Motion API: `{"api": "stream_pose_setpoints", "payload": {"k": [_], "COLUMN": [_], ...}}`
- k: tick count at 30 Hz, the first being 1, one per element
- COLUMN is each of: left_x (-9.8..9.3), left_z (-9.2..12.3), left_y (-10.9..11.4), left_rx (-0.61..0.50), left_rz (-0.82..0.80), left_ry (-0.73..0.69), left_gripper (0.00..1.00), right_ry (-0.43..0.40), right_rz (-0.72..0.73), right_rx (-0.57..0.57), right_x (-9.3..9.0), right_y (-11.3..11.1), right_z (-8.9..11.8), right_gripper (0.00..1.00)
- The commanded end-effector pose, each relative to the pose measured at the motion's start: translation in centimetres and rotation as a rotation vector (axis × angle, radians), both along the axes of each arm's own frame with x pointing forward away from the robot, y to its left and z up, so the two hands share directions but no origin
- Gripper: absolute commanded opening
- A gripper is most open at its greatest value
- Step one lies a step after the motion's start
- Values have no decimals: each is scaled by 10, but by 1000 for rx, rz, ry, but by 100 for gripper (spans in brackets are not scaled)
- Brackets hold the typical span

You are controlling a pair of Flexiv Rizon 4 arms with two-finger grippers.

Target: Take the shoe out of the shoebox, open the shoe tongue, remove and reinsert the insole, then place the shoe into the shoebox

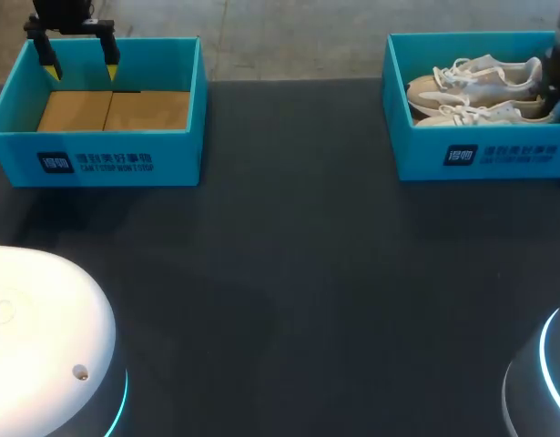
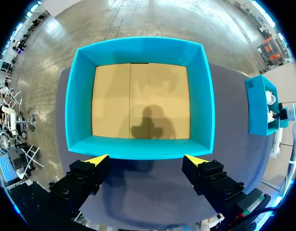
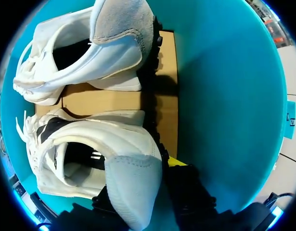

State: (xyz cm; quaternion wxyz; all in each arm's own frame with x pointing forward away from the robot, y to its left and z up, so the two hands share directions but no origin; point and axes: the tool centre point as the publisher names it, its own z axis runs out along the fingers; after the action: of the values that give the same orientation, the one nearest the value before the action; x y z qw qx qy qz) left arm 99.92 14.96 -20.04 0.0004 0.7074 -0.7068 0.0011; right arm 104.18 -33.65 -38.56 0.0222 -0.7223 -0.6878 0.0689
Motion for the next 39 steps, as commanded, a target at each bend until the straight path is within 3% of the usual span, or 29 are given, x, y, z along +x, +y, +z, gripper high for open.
{"api": "stream_pose_setpoints", "payload": {"k": [1, 28, 39], "left_x": [0, 0, 0], "left_z": [0, 0, 0], "left_y": [0, 0, 0], "left_rx": [1, 1, 1], "left_rz": [0, 0, 0], "left_ry": [1, 1, 1], "left_gripper": [100, 100, 100], "right_ry": [-3, -89, -112], "right_rz": [-6, -23, -35], "right_rx": [-11, -64, -71], "right_x": [2, 3, 11], "right_y": [9, 6, -3], "right_z": [-1, 85, 134], "right_gripper": [0, 0, 0]}}
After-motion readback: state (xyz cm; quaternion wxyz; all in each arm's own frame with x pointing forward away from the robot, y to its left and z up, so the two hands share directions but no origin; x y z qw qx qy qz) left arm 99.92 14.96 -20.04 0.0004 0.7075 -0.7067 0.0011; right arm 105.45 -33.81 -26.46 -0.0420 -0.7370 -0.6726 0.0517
